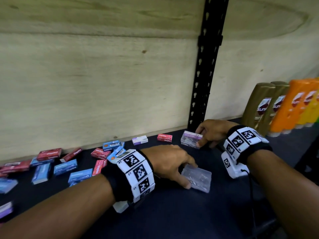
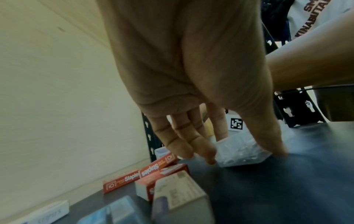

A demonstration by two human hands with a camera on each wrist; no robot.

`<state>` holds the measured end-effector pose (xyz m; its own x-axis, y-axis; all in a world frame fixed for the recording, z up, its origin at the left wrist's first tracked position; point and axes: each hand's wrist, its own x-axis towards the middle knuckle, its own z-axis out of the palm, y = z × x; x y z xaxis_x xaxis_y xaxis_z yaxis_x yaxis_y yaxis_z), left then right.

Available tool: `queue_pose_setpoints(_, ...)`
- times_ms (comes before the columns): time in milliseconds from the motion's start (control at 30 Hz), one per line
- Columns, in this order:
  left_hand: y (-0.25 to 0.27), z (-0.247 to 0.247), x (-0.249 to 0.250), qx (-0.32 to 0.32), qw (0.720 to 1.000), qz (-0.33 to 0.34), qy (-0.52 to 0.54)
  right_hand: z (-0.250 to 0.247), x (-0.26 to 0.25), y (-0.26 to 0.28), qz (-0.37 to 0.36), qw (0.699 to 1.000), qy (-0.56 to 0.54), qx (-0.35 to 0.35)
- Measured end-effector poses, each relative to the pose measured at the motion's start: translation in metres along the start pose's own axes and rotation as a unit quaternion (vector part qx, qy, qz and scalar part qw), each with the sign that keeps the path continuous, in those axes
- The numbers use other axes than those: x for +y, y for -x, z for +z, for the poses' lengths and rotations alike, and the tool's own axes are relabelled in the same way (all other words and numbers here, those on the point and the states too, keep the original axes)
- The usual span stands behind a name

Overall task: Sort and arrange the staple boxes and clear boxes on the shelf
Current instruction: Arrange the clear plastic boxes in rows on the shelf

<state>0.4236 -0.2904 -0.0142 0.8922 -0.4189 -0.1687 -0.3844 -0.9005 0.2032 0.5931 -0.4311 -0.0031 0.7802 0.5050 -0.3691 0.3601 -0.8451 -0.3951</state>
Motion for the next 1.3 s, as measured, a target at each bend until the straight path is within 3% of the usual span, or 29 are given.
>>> queue_pose_setpoints(200, 0.008, -0.012, -0.003, -0.048, 0.998, -0.034, 0.017, 0.002, 0.0, 0.003, 0.006, 1.0, -0.024, -0.003)
queue_pose_setpoints(433, 0.005, -0.015, -0.013, -0.05, 0.993, -0.067, 0.077, 0.004, 0.002, 0.007, -0.003, 0.999, -0.041, 0.019)
queue_pose_setpoints(800, 0.003, -0.012, -0.004, -0.025, 0.995, -0.091, 0.03, 0.007, 0.002, 0.005, -0.025, 0.999, -0.03, 0.018)
queue_pose_setpoints(1000, 0.004, -0.007, -0.007, -0.026, 0.991, -0.1, 0.088, 0.007, 0.005, 0.007, -0.028, 0.998, -0.055, 0.013)
queue_pose_setpoints(1133, 0.006, -0.004, -0.013, 0.0, 0.986, -0.089, 0.137, 0.006, 0.01, 0.004, -0.027, 0.996, -0.086, 0.002)
queue_pose_setpoints(1300, 0.011, -0.011, -0.012, 0.078, 0.967, -0.089, 0.226, 0.005, 0.013, 0.002, -0.032, 0.995, -0.089, -0.015)
